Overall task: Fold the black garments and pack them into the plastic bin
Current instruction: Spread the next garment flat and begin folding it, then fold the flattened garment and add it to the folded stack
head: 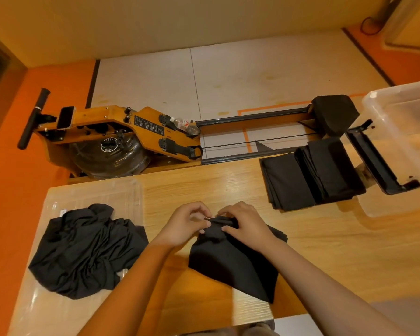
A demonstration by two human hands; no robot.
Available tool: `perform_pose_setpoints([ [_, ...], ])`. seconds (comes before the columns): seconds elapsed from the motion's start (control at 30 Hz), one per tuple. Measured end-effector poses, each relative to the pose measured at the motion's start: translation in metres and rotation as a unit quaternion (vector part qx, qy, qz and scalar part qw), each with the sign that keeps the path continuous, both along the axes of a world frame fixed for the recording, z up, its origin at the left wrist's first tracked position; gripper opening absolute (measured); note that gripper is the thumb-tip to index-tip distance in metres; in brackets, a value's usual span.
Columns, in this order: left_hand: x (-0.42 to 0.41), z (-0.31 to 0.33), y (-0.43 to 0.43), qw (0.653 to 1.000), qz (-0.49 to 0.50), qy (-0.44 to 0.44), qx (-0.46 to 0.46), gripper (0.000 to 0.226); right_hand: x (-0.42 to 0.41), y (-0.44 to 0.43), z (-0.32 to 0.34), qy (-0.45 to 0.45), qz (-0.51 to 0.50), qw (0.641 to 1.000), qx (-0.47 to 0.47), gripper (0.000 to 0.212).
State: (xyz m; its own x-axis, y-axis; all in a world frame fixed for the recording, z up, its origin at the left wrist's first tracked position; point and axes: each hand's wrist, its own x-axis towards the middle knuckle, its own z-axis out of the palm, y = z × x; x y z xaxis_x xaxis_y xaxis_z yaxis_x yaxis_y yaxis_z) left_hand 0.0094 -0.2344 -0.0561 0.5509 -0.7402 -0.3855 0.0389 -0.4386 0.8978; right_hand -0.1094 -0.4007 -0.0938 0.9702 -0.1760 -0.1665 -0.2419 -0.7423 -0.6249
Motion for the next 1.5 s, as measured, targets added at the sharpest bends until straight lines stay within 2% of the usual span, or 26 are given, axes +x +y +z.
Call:
perform_pose_setpoints([
  [0.13,0.005,0.002,0.004,1.0,0.011,-0.005,0.029,0.034,-0.012,-0.002,-0.005,-0.023,-0.037,0.999,0.001,0.044],
  [0.27,-0.007,-0.013,-0.003,0.987,-0.019,-0.099,0.125,0.052,-0.018,0.007,-0.004,-0.03,-0.036,0.999,-0.004,0.044],
  [0.47,-0.02,-0.04,-0.016,0.967,0.093,-0.156,0.181,0.034,-0.021,0.014,-0.005,-0.039,-0.08,0.995,-0.04,0.041],
  [0.57,-0.024,-0.045,-0.018,0.969,0.129,-0.134,0.165,0.021,-0.024,0.015,-0.004,-0.038,-0.087,0.994,-0.048,0.038],
  [0.73,-0.043,-0.032,-0.011,0.96,0.179,-0.202,0.067,0.02,-0.023,0.009,0.006,-0.059,-0.167,0.983,-0.049,0.04],
  [0.8,-0.052,-0.023,-0.006,0.963,0.143,-0.226,0.025,0.02,-0.022,0.004,0.013,-0.06,-0.127,0.99,-0.014,0.057],
  [0.87,-0.063,-0.015,0.001,0.977,0.09,-0.193,-0.016,0.019,-0.021,0.003,0.017,-0.031,-0.02,0.999,0.031,0.069],
  [0.9,-0.067,-0.011,0.004,0.983,0.069,-0.169,-0.028,0.018,-0.023,0.003,0.018,-0.025,0.019,0.999,0.045,0.061],
  [0.93,-0.071,-0.007,0.007,0.987,0.058,-0.149,-0.034,0.018,-0.025,0.004,0.02,-0.034,0.037,0.997,0.056,0.043],
  [1.0,-0.074,0.001,0.013,0.991,0.074,-0.106,-0.035,0.017,-0.029,0.003,0.027,-0.043,0.025,0.994,0.102,0.009],
  [1.07,-0.071,0.01,0.017,0.994,0.089,-0.047,-0.033,0.018,-0.032,0.001,0.04,-0.03,-0.005,0.985,0.169,0.01],
  [1.17,-0.064,0.024,0.009,0.998,0.062,-0.01,-0.027,0.028,-0.027,-0.004,0.06,-0.047,-0.022,0.979,0.197,0.009],
  [1.23,-0.057,0.038,-0.004,0.997,0.064,-0.019,-0.041,0.023,-0.021,-0.007,0.072,-0.046,-0.017,0.978,0.202,0.007],
  [1.33,-0.039,0.058,-0.02,0.994,0.048,-0.072,-0.062,0.004,-0.018,-0.013,0.083,-0.012,-0.014,0.976,0.215,0.008],
  [1.5,0.004,0.086,-0.022,0.987,0.046,-0.141,-0.066,0.006,-0.03,-0.049,0.082,0.072,-0.02,0.978,0.195,0.01],
])
